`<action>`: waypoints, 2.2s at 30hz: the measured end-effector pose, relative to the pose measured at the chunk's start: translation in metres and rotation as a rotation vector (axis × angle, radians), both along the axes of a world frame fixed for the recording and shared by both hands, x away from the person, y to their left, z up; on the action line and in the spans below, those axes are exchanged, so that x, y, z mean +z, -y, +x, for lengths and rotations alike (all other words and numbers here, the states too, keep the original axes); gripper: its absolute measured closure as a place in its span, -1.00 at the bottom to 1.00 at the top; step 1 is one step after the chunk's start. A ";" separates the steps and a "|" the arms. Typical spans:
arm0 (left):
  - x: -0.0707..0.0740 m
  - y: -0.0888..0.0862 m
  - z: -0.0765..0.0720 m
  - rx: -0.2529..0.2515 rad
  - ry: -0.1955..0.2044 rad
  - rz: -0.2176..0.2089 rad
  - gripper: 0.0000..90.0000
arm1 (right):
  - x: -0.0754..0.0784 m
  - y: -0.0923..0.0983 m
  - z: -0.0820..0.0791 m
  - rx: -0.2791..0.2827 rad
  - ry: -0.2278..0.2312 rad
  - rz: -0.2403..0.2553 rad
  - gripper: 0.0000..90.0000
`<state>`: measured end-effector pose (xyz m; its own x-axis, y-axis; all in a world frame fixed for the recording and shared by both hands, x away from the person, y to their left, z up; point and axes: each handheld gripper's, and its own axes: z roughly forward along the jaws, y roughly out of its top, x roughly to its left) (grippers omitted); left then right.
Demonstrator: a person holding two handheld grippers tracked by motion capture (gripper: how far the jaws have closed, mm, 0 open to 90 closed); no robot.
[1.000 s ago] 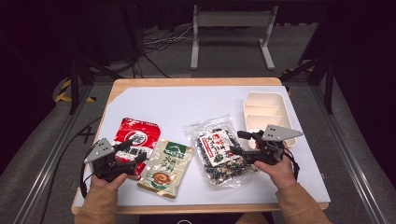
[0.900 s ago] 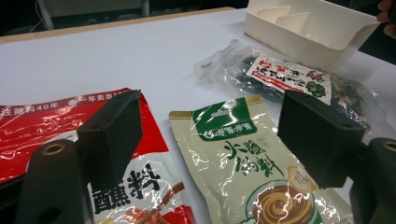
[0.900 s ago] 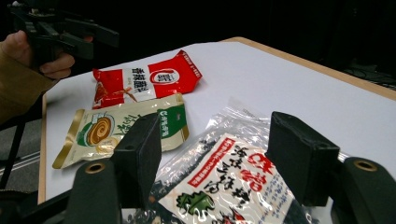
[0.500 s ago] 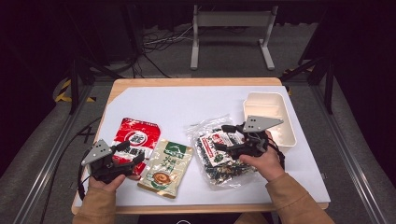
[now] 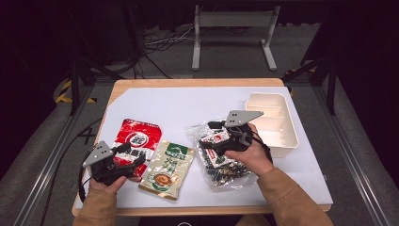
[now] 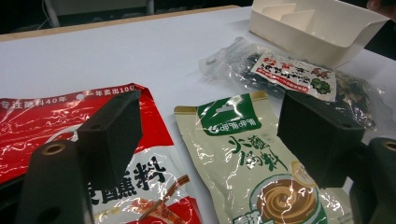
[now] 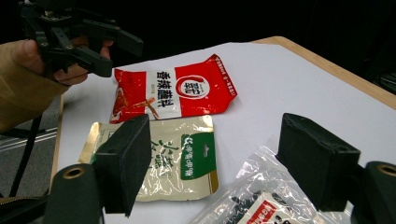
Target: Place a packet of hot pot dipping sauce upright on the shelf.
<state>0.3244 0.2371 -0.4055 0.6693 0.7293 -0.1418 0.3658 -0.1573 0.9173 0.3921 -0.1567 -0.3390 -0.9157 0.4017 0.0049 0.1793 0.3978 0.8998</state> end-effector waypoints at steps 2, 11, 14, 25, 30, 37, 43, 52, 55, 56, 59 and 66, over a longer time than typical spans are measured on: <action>0.000 0.000 0.000 0.000 -0.001 0.000 -0.51 | 0.001 -0.004 0.003 0.000 -0.004 -0.005 -0.43; 0.001 0.001 0.000 0.004 -0.002 0.007 -0.49 | -0.007 -0.021 0.017 0.013 -0.065 -0.060 -0.44; 0.000 0.001 0.000 0.002 -0.003 0.013 -0.48 | -0.010 -0.024 0.020 0.008 -0.080 -0.077 -0.42; 0.000 0.002 0.001 -0.003 -0.006 0.019 -0.45 | -0.034 -0.042 0.038 0.017 -0.191 -0.171 -0.32; 0.000 0.001 0.001 -0.003 -0.007 0.021 -0.45 | -0.046 -0.053 0.043 0.023 -0.225 -0.218 -0.28; 0.000 0.001 0.001 0.001 -0.009 0.022 -0.45 | -0.057 -0.061 0.047 0.028 -0.260 -0.256 -0.24; 0.000 0.001 0.001 0.001 -0.010 0.018 -0.45 | -0.067 -0.068 0.052 0.034 -0.292 -0.287 -0.22; 0.000 0.001 0.001 0.004 -0.016 0.022 -0.45 | -0.080 -0.075 0.058 0.063 -0.360 -0.302 -0.13; 0.000 0.001 0.001 0.003 -0.018 0.023 -0.45 | -0.082 -0.077 0.059 0.069 -0.373 -0.310 -0.09; 0.000 0.001 0.001 0.004 -0.017 0.022 -0.45 | -0.083 -0.078 0.060 0.069 -0.377 -0.313 -0.08; -0.001 0.001 0.002 0.003 -0.017 0.022 -0.45 | -0.086 -0.080 0.061 0.069 -0.389 -0.327 -0.01; -0.001 0.001 0.001 0.007 -0.017 0.021 -0.45 | -0.086 -0.083 0.060 0.083 -0.417 -0.336 0.19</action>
<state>0.3257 0.2362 -0.4060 0.6617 0.7369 -0.1383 0.3829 -0.1735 0.9074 0.4517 -0.0736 -0.4249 -0.8924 0.3699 0.2583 0.4495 0.6796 0.5798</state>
